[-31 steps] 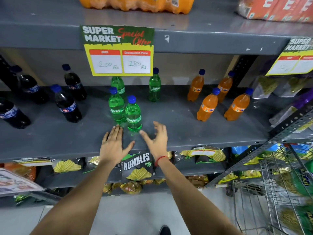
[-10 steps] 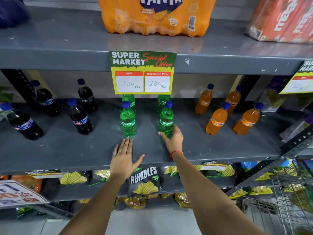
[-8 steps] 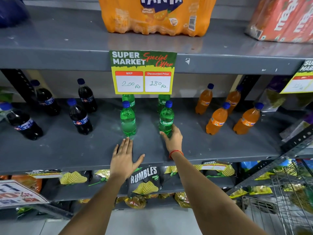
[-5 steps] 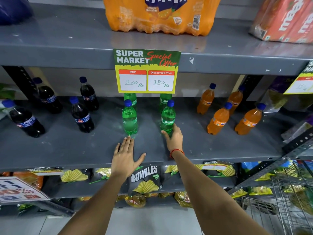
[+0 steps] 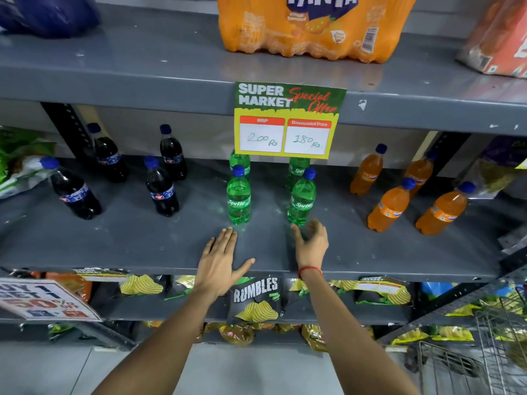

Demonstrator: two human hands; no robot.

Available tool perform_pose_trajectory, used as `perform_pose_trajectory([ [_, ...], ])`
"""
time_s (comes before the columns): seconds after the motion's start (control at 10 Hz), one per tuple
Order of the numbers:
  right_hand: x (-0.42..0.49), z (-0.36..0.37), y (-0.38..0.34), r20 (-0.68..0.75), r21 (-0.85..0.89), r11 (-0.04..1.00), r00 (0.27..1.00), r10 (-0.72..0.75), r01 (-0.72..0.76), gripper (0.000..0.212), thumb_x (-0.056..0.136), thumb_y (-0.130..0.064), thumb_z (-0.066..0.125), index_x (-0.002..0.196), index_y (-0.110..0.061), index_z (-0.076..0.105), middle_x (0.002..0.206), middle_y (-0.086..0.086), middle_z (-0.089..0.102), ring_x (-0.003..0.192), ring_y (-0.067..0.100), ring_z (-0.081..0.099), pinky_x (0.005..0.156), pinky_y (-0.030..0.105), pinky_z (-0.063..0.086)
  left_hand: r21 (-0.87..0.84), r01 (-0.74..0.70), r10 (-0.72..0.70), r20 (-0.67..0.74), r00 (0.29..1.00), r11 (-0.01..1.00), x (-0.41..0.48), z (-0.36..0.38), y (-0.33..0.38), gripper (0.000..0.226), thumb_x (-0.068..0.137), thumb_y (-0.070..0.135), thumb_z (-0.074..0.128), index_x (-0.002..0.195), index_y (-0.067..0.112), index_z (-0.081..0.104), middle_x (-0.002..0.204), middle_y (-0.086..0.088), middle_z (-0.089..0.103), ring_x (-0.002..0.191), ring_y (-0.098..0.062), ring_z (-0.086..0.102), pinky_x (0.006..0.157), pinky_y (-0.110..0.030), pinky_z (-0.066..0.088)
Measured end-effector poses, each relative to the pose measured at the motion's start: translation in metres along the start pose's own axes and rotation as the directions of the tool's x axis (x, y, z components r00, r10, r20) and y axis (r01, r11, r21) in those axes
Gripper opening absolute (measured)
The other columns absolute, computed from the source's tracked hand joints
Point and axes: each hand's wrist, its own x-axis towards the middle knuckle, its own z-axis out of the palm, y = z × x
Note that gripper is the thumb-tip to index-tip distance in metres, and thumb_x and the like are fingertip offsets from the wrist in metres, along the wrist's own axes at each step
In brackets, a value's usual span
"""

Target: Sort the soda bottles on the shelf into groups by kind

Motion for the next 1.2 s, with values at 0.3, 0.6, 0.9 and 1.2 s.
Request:
perform_pose_trajectory([
  [0.3, -0.066, 0.102, -0.070, 0.407, 0.094, 0.962, 0.872, -0.271, 0.255, 0.035, 0.082, -0.025, 0.070, 0.109, -0.004, 0.059, 0.105, 0.015, 0.062, 0.097, 0.029, 0.059, 0.087, 0.047, 0.052, -0.063, 0.229, -0.233, -0.061, 0.971, 0.971, -0.028, -0.027, -0.097, 0.114, 0.067, 0.079, -0.016, 0.143, 0.005, 0.025, 0.155, -0.011, 0.022, 0.144, -0.021, 0.018, 0.116, -0.040, 0.016],
  [0.6, -0.066, 0.204, -0.127, 0.667, 0.050, 0.986, 0.730, -0.150, 0.157, 0.080, 0.076, -0.025, 0.077, 0.138, 0.000, 0.035, 0.141, 0.022, 0.044, 0.134, 0.034, 0.038, 0.112, 0.043, 0.032, -0.082, 0.253, -0.255, -0.023, 0.967, 0.964, -0.042, -0.032, -0.157, 0.094, 0.076, 0.068, 0.006, 0.145, 0.006, 0.021, 0.155, -0.011, 0.022, 0.144, -0.020, 0.014, 0.117, -0.038, 0.010],
  [0.9, -0.082, 0.220, -0.126, 0.581, 0.130, 0.988, 0.801, -0.142, 0.081, 0.050, 0.075, -0.012, 0.076, 0.118, -0.002, 0.053, 0.115, 0.020, 0.064, 0.107, 0.033, 0.061, 0.096, 0.048, 0.049, -0.109, 0.230, -0.241, -0.102, 0.965, 0.967, -0.047, -0.027, -0.162, 0.082, 0.085, 0.061, 0.018, 0.139, 0.002, 0.035, 0.148, -0.016, 0.038, 0.139, -0.025, 0.030, 0.114, -0.043, 0.021],
  [1.2, -0.089, 0.197, -0.133, 0.549, 0.101, 0.979, 0.810, -0.205, 0.179, 0.050, 0.080, -0.015, 0.072, 0.124, -0.003, 0.051, 0.122, 0.019, 0.059, 0.116, 0.031, 0.055, 0.102, 0.044, 0.045, -0.248, 0.223, -0.233, -0.010, 0.972, 0.943, -0.038, -0.046, -0.171, 0.056, 0.090, 0.042, 0.050, 0.134, 0.009, 0.043, 0.141, -0.016, 0.046, 0.131, -0.030, 0.040, 0.106, -0.043, 0.032],
])
